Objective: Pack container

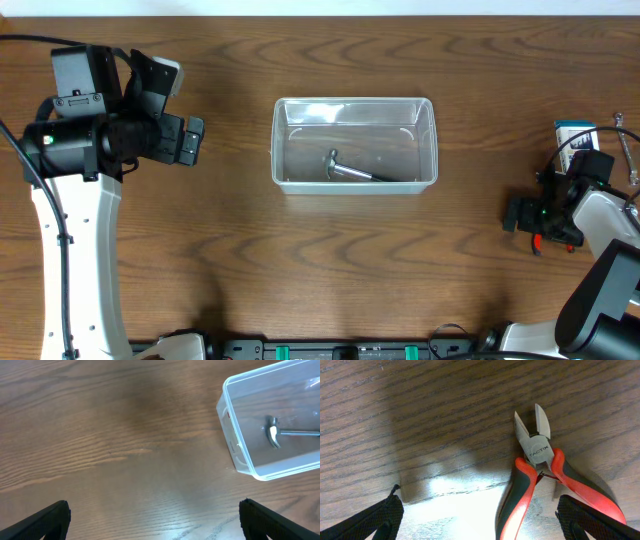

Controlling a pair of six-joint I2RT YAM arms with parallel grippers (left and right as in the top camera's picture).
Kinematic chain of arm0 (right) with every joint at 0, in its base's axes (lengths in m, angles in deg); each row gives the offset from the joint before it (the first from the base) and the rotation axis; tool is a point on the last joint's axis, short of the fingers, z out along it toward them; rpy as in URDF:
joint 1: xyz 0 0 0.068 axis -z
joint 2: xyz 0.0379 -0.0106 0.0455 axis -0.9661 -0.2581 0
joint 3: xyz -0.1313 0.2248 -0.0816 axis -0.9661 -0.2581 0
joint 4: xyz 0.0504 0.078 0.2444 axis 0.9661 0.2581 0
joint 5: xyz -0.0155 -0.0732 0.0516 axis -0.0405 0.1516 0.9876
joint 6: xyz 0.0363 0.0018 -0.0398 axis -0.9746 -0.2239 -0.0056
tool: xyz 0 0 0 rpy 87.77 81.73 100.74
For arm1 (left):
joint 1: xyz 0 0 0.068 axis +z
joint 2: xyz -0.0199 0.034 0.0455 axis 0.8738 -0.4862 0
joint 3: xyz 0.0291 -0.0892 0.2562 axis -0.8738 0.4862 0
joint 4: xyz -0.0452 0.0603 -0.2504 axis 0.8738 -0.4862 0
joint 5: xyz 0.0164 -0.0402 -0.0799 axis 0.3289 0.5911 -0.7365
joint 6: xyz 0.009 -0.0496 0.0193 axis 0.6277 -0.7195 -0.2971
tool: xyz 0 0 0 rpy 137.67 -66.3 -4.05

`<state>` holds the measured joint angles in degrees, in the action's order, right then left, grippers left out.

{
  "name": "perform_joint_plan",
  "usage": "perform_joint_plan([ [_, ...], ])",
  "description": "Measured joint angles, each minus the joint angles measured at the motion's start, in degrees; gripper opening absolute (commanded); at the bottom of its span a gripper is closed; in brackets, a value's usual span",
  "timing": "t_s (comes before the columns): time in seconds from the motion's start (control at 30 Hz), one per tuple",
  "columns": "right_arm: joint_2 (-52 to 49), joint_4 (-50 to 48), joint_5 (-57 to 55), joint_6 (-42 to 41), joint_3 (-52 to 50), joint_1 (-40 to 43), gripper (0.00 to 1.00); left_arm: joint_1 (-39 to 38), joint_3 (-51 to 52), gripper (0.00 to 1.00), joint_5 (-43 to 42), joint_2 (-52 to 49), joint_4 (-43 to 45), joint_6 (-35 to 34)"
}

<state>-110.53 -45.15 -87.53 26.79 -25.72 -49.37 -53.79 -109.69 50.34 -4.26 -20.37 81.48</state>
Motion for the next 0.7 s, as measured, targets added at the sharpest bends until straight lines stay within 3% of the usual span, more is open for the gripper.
perform_joint_plan([
  [0.7,0.0,0.4,0.0,0.0,0.0,0.0,0.99,0.0,0.0,0.98,0.0,0.0,0.0,0.0],
])
